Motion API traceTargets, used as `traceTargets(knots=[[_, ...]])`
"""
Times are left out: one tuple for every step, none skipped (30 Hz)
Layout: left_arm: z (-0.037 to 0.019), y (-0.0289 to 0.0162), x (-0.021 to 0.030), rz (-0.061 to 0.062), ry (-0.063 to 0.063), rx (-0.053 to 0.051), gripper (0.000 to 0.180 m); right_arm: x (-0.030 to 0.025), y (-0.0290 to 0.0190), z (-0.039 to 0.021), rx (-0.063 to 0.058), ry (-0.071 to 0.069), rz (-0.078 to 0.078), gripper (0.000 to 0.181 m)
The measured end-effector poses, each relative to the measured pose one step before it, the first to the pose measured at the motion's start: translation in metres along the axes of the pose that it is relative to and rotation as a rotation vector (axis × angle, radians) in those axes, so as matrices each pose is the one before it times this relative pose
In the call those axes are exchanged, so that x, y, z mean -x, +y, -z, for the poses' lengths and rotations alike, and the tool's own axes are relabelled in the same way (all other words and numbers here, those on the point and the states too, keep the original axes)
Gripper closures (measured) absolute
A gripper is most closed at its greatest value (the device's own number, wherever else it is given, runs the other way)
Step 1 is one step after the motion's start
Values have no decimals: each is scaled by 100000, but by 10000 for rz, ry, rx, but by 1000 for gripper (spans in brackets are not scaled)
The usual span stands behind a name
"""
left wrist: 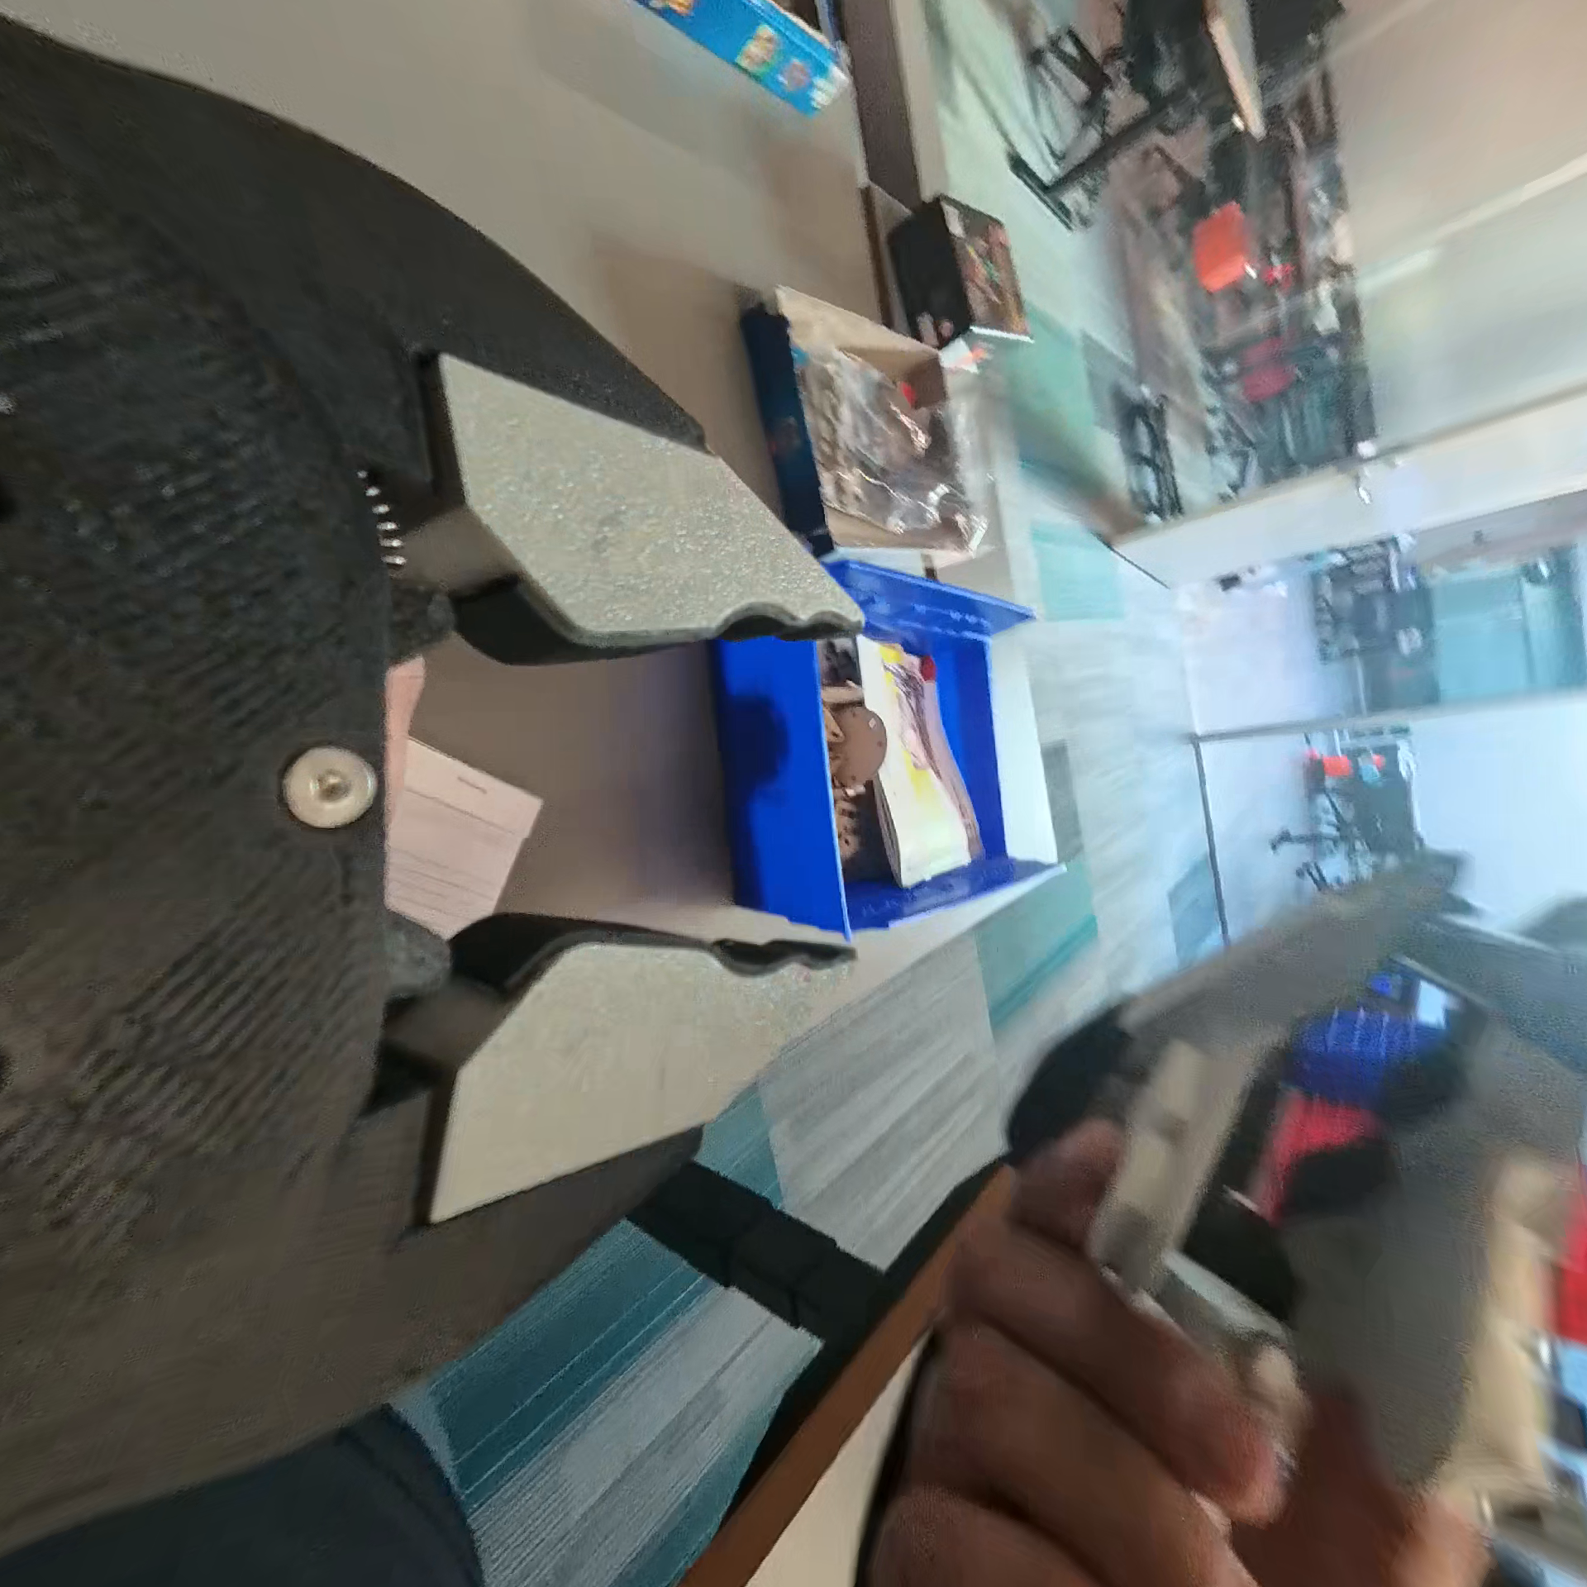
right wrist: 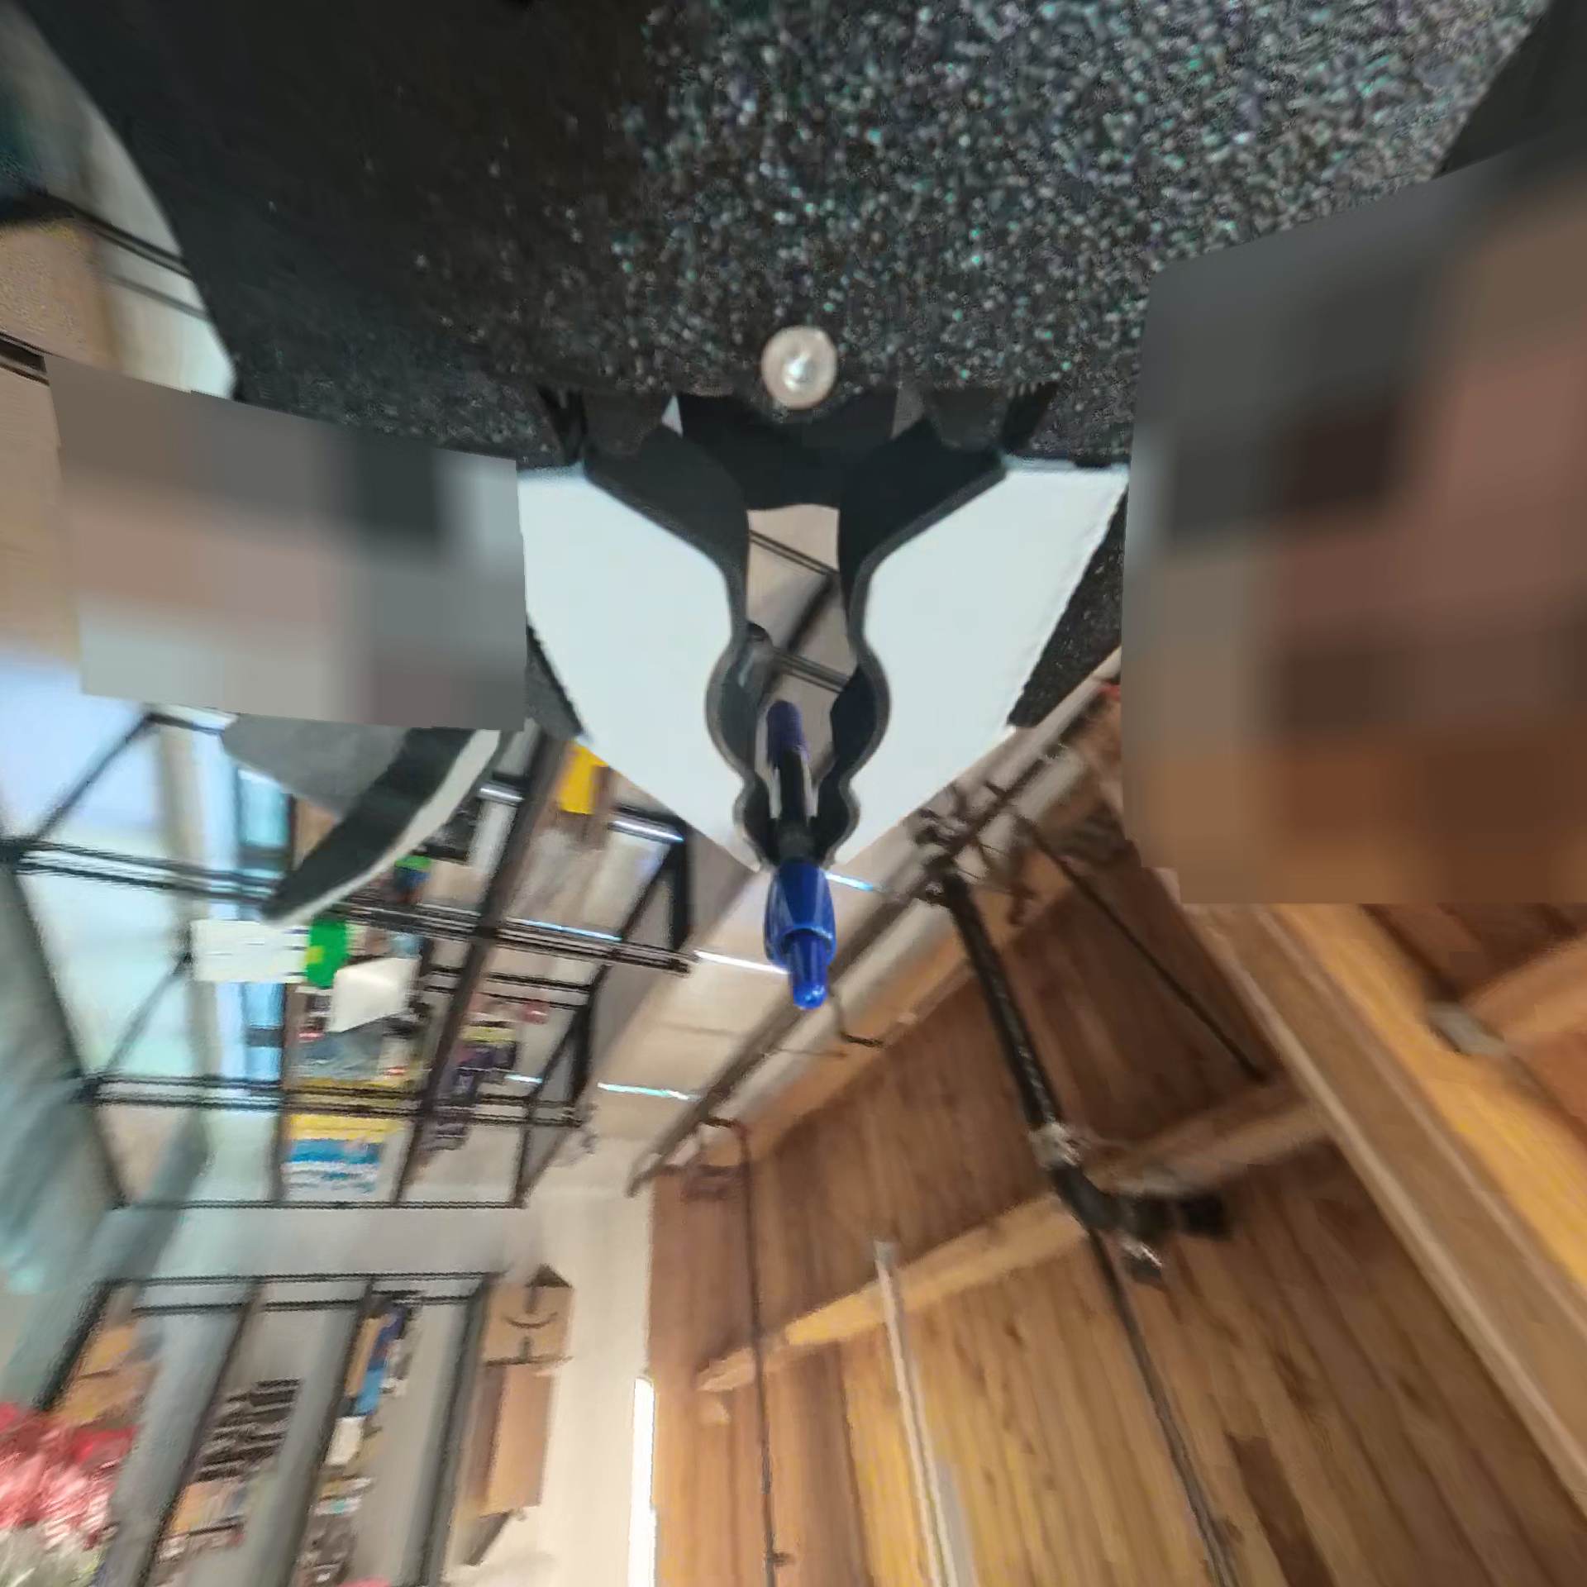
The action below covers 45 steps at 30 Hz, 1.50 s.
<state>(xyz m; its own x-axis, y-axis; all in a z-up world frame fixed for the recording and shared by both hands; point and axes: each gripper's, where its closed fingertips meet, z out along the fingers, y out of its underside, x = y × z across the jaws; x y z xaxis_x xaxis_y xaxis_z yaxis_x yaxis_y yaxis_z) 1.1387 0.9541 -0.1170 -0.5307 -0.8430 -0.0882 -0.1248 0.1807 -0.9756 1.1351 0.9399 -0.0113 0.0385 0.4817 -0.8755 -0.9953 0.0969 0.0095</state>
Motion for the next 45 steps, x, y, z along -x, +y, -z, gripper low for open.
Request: traceTargets(knots=[[2, -267, -365, -284, 99, 6, 112, -40, 14, 536, -358, -580, -585, 173], [-69, -89, -94, -272, -51, 75, 110, 101, -66, 481, -307, -646, -496, 173], [-134, 39, 111, -189, -127, 81, 109, -233, 108, 392, -107, -405, -404, 172], [-216, 186, 202, -131, -146, 129, 109, -791, 210, 349, -13, 47, -185, 172], [-289, 291, 135, -51, -86, 169, 109, -814, 140, 279, -99, 135, -18, 172], [-295, 256, -64, -7, 49, 143, 108, -443, 154, 129, -69, -67, -158, 172], [-190, 110, -120, 14, 62, 58, 107, -72, 2, 45, -99, -207, -160, 172], [-106, -19, -86, -2, 12, -33, 107, 42, -129, -12, -121, -125, 9, 172], [-31, -68, -75, -33, -24, -46, 107, 64, -73, -88, -15, -27, 103, 172], [-6, -53, -85, -45, -29, -26, 108, -14, -36, -94, 42, 85, 124, 172], [-7, -19, -118, -34, -20, 14, 108, -94, -98, -82, 8, 161, 166, 172], [19, -15, -109, -39, -30, 22, 107, -178, -111, -58, -31, 182, 150, 172], [68, -101, -129, -41, 4, -20, 107, -23, -212, -65, -109, 71, 161, 172], [164, -263, -168, 6, 54, -114, 107, 192, -397, -70, -193, -28, 220, 172], [266, -401, -90, 98, 70, -188, 108, 388, -588, -63, -278, -2, 428, 172], [301, -370, 136, 182, -11, -141, 109, 553, -290, -178, -36, 15, 571, 173], [332, -246, 249, 208, -10, -17, 110, 745, 238, -357, 359, -55, 534, 172], [403, -207, 201, 167, 112, 55, 113, 837, 428, -424, 534, -63, 524, 173], [517, -325, 178, 89, 162, 36, 119, 727, 622, -432, 757, 96, 786, 172], [618, -400, -39, -27, 303, 27, 124, 325, 859, -356, 1050, 416, 1077, 172], [671, -331, -581, -131, 643, 103, 132, -13, 755, -178, 1079, 668, 1262, 172], [672, -101, -781, -138, 737, 236, 136, 139, 419, -21, 904, 536, 1310, 173], [634, -11, -685, -48, 618, 234, 138, 260, 273, 89, 829, 361, 1217, 172], [551, -76, -721, 84, 613, 94, 138, 355, 118, 118, 701, 215, 1087, 172], [408, -95, -714, 217, 598, 56, 138, 656, -8, 61, 509, -31, 975, 172], [234, -147, -406, 293, 394, 9, 141, 895, -25, -76, 433, -243, 751, 173], [98, -212, -345, 272, 335, -70, 145, 782, 31, -217, 397, -244, 552, 172], [-21, -76, -520, 204, 429, -11, 150, 547, -22, -276, 279, -157, 434, 172], [-57, -54, -585, 179, 422, -10, 158, 339, -124, -208, 167, -93, 346, 172], [-46, -111, -713, 125, 427, -76, 171, 120, -104, -127, 162, -7, 222, 172], [-34, -191, -667, 164, 359, -159, 178, 20, -101, -51, 115, 31, 152, 172], [-23, -150, -392, 312, 207, -139, 180, 232, -105, -8, 63, -82, 124, 172], [-6, -49, -130, 431, 109, -88, 177, 159, -56, -18, 55, -13, 86, 172], [27, 33, -214, 398, 226, -54, 175, 132, 16, -26, 59, 22, 80, 172], [65, 34, -462, 232, 405, -77, 173, 334, 107, -42, 72, -102, 39, 172], [48, -40, -471, 173, 397, -135, 172, 274, 39, -6, 27, -82, -17, 172], [17, -30, -675, 185, 534, -105, 159, -21, -14, 47, -25, 125, 51, 172], [4, 127, -522, 271, 474, 26, 147, -26, 38, 147, 2, 125, 158, 173], [38, 327, -174, 217, 283, 144, 139, 27, -142, 233, -96, 35, 15, 173], [111, 288, 236, 48, -40, 133, 138, 64, -188, 252, -118, -31, -76, 173], [140, 63, 720, -156, -488, 45, 144, 78, 144, 105, 91, -13, -39, 173], [42, -128, 512, -316, -474, 12, 147, 36, 507, -105, 287, 73, 74, 173], [-90, -258, -151, -360, -99, 12, 153, 204, 689, -279, 350, 5, 125, 172], [-277, -287, -267, -266, -15, 45, 158, 262, 652, -380, 291, -40, 54, 172], [-418, -91, -236, -195, 7, 156, 163, 194, 432, -372, 135, -29, -5, 172]])
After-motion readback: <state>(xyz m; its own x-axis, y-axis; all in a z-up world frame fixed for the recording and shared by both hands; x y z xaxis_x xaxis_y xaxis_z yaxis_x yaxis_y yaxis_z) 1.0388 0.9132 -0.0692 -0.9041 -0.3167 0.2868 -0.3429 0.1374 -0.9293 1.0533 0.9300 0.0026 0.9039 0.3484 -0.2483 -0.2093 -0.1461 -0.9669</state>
